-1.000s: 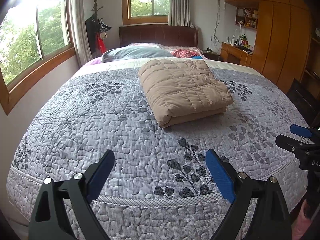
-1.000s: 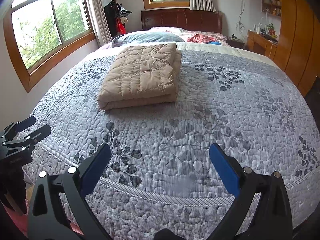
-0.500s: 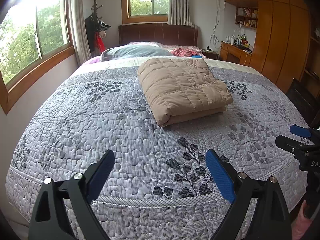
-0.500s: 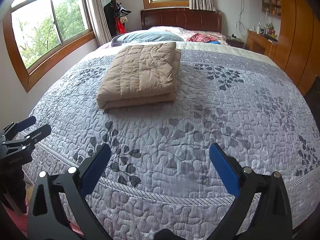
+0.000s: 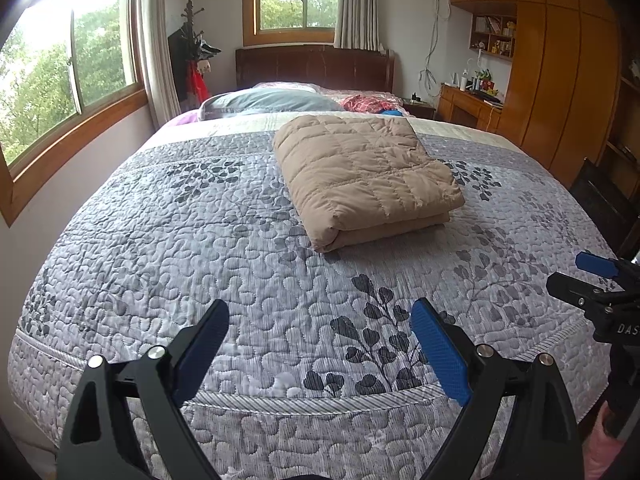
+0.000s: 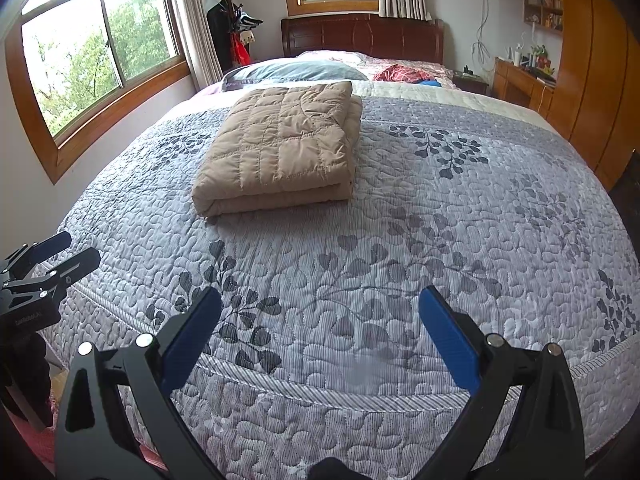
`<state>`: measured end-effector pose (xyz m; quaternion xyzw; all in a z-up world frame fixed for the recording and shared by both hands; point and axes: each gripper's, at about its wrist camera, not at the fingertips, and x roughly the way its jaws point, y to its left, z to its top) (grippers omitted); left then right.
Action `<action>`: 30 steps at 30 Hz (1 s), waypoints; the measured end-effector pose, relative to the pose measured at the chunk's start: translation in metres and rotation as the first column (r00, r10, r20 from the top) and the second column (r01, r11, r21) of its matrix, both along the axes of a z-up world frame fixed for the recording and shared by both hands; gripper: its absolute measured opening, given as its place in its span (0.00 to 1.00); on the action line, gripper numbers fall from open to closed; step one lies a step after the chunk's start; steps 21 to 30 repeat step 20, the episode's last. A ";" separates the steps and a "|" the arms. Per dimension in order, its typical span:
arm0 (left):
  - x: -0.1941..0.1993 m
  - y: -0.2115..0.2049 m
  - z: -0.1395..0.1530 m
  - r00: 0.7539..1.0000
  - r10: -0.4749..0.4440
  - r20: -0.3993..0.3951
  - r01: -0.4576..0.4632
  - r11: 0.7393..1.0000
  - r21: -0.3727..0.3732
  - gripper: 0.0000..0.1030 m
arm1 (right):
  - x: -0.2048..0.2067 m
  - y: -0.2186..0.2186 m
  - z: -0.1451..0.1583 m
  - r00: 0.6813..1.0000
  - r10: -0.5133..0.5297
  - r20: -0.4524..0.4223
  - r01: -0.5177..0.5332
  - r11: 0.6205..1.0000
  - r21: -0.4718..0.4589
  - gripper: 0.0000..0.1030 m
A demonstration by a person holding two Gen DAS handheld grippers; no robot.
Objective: Fold large clothes
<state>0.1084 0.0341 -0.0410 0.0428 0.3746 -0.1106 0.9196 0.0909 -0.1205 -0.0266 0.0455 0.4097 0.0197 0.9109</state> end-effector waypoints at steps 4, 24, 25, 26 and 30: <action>0.001 0.002 0.000 1.000 0.001 -0.009 -0.001 1.000 -0.013 0.90 | 0.001 -0.001 -0.001 1.000 0.003 -0.005 -0.003 1.000 0.000 0.95; 0.003 0.004 -0.002 1.000 -0.006 -0.017 0.005 1.000 -0.021 0.90 | 0.005 -0.004 -0.004 1.000 0.006 -0.015 -0.006 1.000 0.000 0.95; 0.003 0.004 -0.002 1.000 -0.006 -0.017 0.005 1.000 -0.021 0.90 | 0.005 -0.004 -0.004 1.000 0.006 -0.015 -0.006 1.000 0.000 0.95; 0.003 0.004 -0.002 1.000 -0.006 -0.017 0.005 1.000 -0.021 0.90 | 0.005 -0.004 -0.004 1.000 0.006 -0.015 -0.006 1.000 0.000 0.95; 0.003 0.004 -0.002 1.000 -0.006 -0.017 0.005 1.000 -0.021 0.90 | 0.005 -0.004 -0.004 1.000 0.006 -0.015 -0.006 1.000 0.000 0.95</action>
